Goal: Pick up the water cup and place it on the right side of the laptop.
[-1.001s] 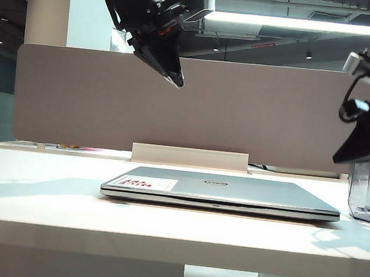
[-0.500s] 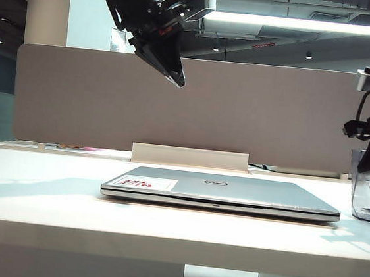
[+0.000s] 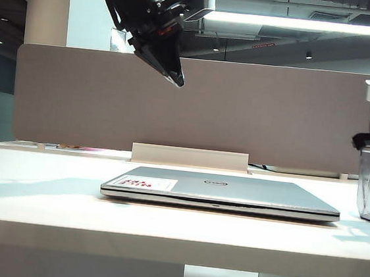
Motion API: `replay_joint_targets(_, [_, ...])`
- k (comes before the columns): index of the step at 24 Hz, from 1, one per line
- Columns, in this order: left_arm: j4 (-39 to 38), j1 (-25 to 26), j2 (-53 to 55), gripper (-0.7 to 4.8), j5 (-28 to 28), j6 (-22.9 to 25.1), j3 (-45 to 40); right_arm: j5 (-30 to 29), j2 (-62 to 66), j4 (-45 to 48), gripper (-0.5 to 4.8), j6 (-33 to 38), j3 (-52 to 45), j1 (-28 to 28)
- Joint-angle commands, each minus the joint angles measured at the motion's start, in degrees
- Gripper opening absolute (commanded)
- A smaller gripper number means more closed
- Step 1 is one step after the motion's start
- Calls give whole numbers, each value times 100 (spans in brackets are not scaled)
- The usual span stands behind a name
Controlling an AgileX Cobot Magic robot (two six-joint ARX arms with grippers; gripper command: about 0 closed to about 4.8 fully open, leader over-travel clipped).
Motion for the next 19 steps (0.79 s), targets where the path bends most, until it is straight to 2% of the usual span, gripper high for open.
replay_joint_targets(1, [109, -9, -42, -5, 42, 9, 11, 214, -17, 31, -7, 24, 15, -37])
replay_joint_targets(4, [133, -9, -42, -5, 42, 7, 11, 415, -39, 4, -7, 22, 15, -68])
replay_joint_targets(6, [151, -9, -42, -5, 42, 7, 11, 835, -42, 9, -7, 22, 15, -94])
replay_joint_targets(8, [155, -9, -42, -5, 42, 7, 11, 960, -42, 7, -7, 24, 15, -144])
replay_joint_targets(19, [160, -9, -42, -5, 155, 4, 11, 820, -46, 37, -6, -52, 15, -1370])
